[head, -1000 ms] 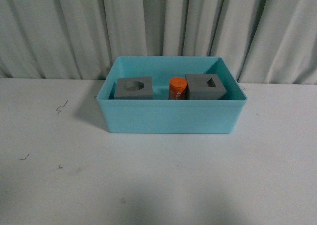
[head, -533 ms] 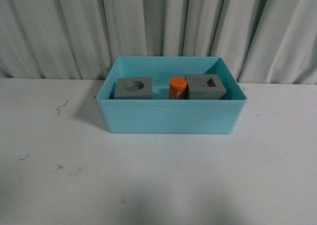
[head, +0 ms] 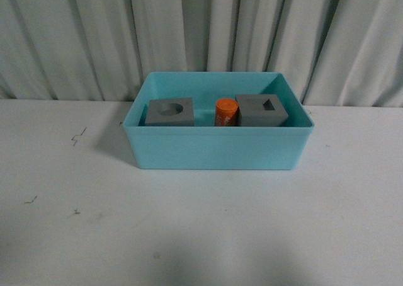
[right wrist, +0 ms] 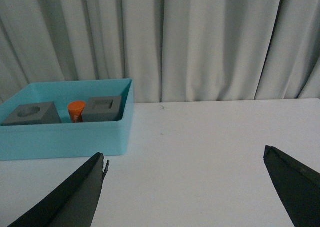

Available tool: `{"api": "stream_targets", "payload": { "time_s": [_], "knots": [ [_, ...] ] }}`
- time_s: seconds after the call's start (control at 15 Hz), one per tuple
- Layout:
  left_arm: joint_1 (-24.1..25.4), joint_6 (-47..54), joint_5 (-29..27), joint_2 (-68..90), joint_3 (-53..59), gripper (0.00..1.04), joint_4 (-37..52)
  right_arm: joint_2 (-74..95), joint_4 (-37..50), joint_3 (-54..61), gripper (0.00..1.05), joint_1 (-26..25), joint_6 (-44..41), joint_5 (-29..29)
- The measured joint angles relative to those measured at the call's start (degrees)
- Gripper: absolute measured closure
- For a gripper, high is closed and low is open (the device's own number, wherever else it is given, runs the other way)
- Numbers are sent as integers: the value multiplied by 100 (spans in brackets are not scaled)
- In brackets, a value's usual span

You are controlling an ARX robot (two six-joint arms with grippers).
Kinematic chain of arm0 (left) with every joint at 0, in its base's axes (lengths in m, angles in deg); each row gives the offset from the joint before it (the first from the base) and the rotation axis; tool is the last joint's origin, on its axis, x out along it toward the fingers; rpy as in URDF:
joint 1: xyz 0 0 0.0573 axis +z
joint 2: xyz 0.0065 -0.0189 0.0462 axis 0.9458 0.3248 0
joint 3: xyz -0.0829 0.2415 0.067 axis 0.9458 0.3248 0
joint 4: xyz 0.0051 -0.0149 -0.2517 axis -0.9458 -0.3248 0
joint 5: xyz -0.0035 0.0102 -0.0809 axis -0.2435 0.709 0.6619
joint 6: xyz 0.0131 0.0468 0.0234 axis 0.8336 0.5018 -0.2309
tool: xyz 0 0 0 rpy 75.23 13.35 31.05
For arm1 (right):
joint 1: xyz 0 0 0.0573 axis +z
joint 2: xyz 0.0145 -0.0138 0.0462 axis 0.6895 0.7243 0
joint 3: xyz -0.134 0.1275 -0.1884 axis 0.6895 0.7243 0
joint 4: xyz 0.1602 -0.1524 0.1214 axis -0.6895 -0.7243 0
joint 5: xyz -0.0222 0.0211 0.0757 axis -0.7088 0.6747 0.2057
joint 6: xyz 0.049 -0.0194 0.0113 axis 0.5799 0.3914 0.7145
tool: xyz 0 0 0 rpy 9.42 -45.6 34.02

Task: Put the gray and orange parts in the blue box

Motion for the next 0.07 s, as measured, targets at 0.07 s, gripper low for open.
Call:
{"api": "stream_targets", "payload": {
  "time_s": [0.07],
  "knots": [
    [0, 0, 0, 0, 0, 7, 0, 0, 0, 0, 6, 0, 0, 0]
  ]
}}
